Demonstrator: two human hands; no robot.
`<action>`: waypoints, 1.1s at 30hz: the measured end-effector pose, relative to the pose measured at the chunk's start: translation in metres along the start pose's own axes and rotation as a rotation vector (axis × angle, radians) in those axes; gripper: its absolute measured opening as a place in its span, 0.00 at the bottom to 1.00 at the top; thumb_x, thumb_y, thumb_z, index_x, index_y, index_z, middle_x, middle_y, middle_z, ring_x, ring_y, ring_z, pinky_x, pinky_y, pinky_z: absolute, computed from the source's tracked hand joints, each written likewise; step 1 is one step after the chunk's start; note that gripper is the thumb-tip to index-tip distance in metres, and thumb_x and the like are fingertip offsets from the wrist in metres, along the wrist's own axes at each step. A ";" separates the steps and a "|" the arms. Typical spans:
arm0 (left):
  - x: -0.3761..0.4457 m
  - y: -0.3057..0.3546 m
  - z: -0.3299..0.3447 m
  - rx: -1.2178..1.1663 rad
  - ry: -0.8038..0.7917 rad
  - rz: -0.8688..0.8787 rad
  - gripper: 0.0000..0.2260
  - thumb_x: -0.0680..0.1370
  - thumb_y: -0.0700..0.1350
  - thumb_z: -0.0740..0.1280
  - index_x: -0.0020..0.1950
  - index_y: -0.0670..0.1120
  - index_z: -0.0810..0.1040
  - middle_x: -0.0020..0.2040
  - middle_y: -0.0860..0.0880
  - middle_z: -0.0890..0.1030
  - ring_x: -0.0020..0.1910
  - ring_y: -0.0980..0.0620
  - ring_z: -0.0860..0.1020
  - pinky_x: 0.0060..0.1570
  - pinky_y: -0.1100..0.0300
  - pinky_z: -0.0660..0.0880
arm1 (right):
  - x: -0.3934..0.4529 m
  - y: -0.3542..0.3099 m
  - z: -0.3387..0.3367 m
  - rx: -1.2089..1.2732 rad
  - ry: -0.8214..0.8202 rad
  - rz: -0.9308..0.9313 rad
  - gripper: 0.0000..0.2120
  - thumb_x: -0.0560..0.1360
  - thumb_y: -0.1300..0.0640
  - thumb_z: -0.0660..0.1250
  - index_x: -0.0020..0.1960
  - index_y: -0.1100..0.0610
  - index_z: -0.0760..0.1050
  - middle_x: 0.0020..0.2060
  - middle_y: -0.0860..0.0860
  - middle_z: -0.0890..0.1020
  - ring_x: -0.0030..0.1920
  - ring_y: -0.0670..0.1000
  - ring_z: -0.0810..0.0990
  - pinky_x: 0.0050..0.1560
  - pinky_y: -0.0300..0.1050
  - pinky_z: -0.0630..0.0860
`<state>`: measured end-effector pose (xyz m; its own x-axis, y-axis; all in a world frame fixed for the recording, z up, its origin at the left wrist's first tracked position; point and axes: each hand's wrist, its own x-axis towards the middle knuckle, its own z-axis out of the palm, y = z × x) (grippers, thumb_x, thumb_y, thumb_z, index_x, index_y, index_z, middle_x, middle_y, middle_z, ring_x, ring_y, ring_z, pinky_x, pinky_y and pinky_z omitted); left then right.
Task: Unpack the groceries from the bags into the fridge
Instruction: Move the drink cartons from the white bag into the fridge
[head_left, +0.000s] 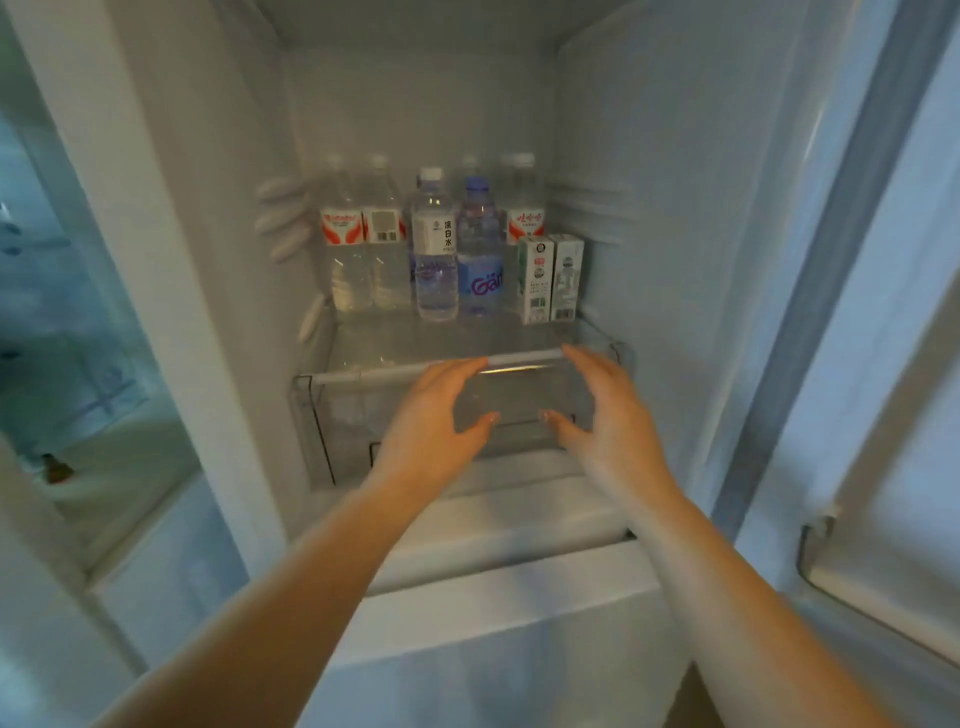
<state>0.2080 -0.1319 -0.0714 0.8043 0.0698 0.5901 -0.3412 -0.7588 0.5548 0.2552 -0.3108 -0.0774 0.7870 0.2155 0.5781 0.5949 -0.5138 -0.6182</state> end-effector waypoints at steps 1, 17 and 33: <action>-0.016 0.006 -0.004 0.018 -0.016 0.019 0.24 0.72 0.41 0.72 0.67 0.46 0.72 0.62 0.47 0.75 0.62 0.50 0.72 0.61 0.69 0.61 | -0.019 -0.004 -0.006 -0.049 -0.021 0.004 0.32 0.69 0.57 0.73 0.71 0.55 0.66 0.68 0.54 0.69 0.68 0.52 0.67 0.65 0.34 0.58; -0.273 0.119 0.059 -0.090 -0.614 0.077 0.25 0.75 0.46 0.70 0.70 0.51 0.68 0.66 0.50 0.71 0.65 0.53 0.68 0.60 0.71 0.56 | -0.353 -0.026 -0.134 -0.379 -0.178 0.441 0.32 0.72 0.51 0.70 0.73 0.49 0.61 0.72 0.45 0.61 0.71 0.46 0.61 0.67 0.40 0.61; -0.458 0.399 0.247 -0.195 -0.941 0.329 0.26 0.75 0.49 0.69 0.71 0.50 0.67 0.67 0.50 0.71 0.66 0.50 0.68 0.64 0.58 0.64 | -0.666 0.028 -0.423 -0.548 -0.048 0.973 0.34 0.72 0.50 0.71 0.73 0.52 0.61 0.73 0.52 0.62 0.72 0.53 0.61 0.70 0.49 0.61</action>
<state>-0.1766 -0.6270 -0.2652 0.6836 -0.7259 0.0760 -0.6205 -0.5233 0.5841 -0.3217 -0.8203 -0.2545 0.8906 -0.4516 -0.0530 -0.4211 -0.7751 -0.4710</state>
